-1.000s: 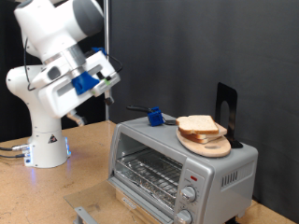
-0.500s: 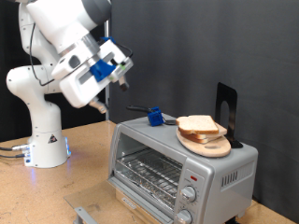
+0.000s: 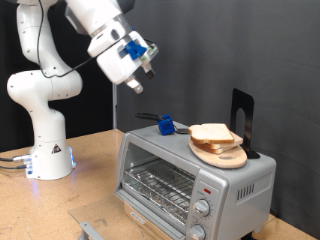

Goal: Make a piece of toast with the oven

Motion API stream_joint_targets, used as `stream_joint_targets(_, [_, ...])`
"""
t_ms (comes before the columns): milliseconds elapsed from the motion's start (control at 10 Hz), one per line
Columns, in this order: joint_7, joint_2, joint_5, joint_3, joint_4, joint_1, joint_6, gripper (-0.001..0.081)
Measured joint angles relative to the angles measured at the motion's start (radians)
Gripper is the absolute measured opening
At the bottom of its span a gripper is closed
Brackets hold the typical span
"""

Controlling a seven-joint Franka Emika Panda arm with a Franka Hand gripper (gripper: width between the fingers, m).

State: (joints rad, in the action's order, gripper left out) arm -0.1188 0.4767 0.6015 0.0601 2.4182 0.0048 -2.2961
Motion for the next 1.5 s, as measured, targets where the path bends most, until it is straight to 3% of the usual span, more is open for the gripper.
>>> stream_joint_targets(200, [0.081, 0.044, -0.065, 0.066, 0.004, 0.000, 0.044, 0.0806])
stream_joint_targets(500, [0.174, 0.110, -0.091, 0.145, 0.030, 0.000, 0.093, 0.0806])
stream_joint_targets(1100, [0.168, 0.171, -0.083, 0.152, 0.096, -0.002, 0.089, 0.0806])
stream_joint_targets(1400, [-0.075, 0.165, -0.147, 0.152, 0.094, 0.014, 0.118, 0.0806])
stream_joint_targets(1500, [-0.107, 0.157, -0.169, 0.159, 0.094, 0.014, 0.114, 0.0806])
